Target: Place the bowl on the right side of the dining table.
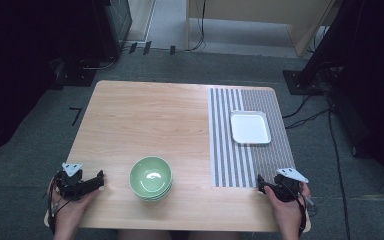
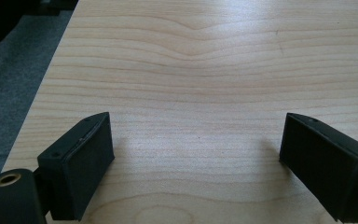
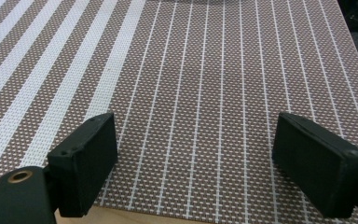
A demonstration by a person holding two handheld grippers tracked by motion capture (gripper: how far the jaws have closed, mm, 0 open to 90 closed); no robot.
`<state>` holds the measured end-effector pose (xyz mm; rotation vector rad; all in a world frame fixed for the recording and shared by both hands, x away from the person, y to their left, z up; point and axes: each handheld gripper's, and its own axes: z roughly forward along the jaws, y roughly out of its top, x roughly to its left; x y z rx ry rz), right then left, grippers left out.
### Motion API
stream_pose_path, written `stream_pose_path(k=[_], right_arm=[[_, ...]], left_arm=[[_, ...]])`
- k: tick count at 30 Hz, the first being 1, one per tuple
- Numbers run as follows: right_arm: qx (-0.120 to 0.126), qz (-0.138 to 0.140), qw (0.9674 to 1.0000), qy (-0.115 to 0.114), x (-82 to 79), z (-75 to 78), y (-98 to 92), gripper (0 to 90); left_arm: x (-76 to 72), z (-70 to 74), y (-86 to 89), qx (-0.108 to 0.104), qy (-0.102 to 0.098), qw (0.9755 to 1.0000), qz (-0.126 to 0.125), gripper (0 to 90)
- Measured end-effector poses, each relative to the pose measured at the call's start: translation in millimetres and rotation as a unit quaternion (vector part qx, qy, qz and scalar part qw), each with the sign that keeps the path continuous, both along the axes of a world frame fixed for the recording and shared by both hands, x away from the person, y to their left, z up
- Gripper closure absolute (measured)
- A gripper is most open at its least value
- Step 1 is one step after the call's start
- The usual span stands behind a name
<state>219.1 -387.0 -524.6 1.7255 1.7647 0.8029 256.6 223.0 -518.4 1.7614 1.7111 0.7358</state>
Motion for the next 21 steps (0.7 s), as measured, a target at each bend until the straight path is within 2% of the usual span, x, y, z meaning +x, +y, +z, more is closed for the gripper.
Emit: stream_pose_path(k=[5, 10, 14, 19, 21], right_arm=[[0.000, -0.002, 1.0000, 0.000, 0.3, 0.0, 0.3, 13.9], [0.000, -0.002, 1.0000, 0.000, 0.3, 0.0, 0.4, 13.9], [0.000, -0.002, 1.0000, 0.000, 0.3, 0.0, 0.4, 14.0], [0.000, -0.002, 1.0000, 0.000, 0.3, 0.0, 0.4, 13.9], [0.000, -0.002, 1.0000, 0.000, 0.3, 0.1, 0.4, 13.9]], left_arm=[[-0.6, 0.1, 1.0, 0.001, 0.000, 1.0000, -0.002, 9.2], [-0.7, 1.2, 4.1, 0.001, 0.005, 0.9999, 0.009, 9.2], [0.2, 4.3, 1.0, 0.002, 0.019, 0.9998, 0.011, 9.2], [-0.9, 10.2, -5.6, 0.000, 0.010, 0.9999, -0.003, 9.3], [-2.3, 13.7, -7.4, -0.018, 0.004, 0.9996, -0.022, 9.3]])
